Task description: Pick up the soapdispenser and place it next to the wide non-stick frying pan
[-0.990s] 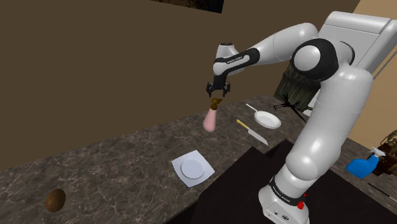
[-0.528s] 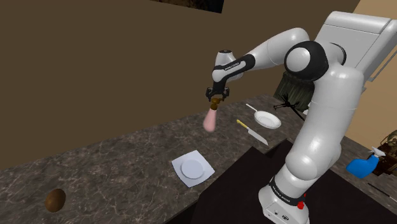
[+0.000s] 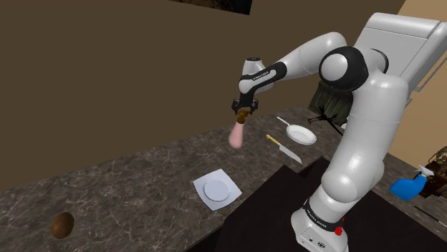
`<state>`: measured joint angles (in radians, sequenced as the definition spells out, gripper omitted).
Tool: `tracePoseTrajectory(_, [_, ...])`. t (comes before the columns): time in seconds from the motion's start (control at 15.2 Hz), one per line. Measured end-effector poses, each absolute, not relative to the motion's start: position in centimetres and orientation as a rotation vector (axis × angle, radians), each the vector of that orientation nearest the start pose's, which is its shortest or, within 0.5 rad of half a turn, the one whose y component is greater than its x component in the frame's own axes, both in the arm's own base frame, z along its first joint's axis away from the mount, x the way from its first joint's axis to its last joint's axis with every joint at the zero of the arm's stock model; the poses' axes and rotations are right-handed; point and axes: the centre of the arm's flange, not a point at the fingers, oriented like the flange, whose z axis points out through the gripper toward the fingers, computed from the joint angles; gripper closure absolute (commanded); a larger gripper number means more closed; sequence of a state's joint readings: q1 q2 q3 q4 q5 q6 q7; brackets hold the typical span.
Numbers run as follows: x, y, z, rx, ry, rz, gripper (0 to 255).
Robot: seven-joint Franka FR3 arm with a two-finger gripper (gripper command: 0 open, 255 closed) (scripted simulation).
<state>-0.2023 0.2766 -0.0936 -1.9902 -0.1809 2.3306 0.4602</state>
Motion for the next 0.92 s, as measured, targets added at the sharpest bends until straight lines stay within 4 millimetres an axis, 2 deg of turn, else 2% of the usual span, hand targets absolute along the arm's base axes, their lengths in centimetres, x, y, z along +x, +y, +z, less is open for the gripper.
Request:
tracePoseTrajectory(0.66, [58.1, -17.8, 33.1, -3.131, 1.022, -0.125, 255])
tracePoseTrajectory(0.92, [58.1, -17.8, 34.7, -3.131, 1.022, -0.126, 255])
